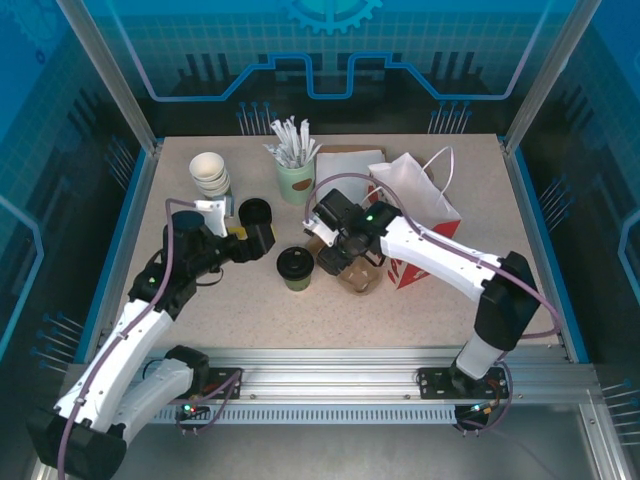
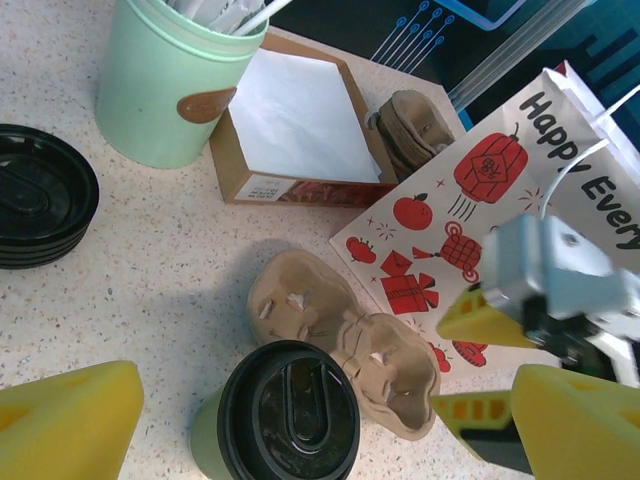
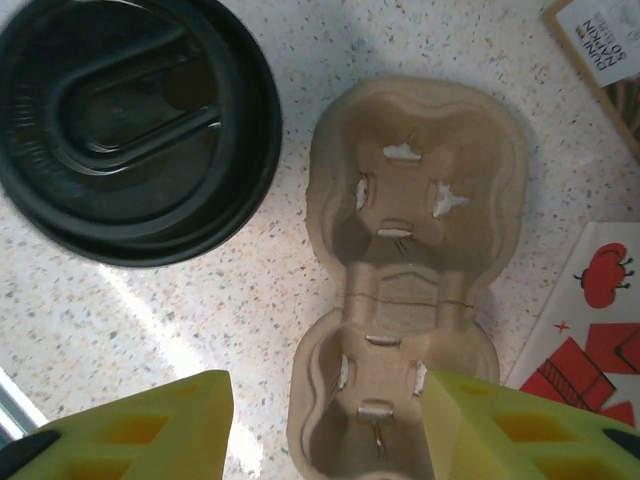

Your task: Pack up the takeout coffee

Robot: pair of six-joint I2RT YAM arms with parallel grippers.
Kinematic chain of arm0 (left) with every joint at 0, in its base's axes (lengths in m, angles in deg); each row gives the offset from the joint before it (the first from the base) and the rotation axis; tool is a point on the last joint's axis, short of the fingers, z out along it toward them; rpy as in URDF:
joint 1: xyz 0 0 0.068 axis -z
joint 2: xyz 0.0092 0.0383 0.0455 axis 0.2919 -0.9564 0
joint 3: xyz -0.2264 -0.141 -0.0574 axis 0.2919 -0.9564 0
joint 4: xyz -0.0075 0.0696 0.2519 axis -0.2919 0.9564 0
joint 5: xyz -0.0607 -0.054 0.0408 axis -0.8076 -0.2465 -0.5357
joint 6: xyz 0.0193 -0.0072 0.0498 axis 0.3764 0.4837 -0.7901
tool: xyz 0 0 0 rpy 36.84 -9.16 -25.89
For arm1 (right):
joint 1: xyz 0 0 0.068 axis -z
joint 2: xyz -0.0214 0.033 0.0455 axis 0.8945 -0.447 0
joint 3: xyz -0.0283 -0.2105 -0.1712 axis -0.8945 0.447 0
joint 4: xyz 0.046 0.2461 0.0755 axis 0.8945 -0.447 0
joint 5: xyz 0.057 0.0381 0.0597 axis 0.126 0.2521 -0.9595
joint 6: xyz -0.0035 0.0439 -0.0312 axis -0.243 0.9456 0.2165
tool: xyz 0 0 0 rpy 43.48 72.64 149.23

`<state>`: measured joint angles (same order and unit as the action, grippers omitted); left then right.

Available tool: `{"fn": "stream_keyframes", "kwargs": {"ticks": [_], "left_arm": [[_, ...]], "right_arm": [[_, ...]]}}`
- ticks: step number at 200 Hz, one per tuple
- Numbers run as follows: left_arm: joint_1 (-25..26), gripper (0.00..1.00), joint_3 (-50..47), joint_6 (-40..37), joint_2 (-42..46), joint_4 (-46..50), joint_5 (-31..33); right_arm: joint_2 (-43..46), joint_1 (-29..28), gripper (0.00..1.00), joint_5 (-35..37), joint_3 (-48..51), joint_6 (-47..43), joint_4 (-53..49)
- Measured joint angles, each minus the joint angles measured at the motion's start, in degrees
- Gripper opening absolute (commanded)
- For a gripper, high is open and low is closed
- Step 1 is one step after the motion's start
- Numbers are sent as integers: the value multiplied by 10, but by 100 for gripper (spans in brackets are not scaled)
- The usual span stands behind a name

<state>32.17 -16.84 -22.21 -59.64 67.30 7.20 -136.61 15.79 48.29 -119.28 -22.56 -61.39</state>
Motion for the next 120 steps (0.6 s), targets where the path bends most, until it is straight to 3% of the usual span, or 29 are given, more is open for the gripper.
{"fn": "stream_keyframes", "kwargs": {"ticks": [120], "left_arm": [[0,96,-14,4,7,-9,-28]], "right_arm": [[-135,68,51,-16,-7,-7,13]]}}
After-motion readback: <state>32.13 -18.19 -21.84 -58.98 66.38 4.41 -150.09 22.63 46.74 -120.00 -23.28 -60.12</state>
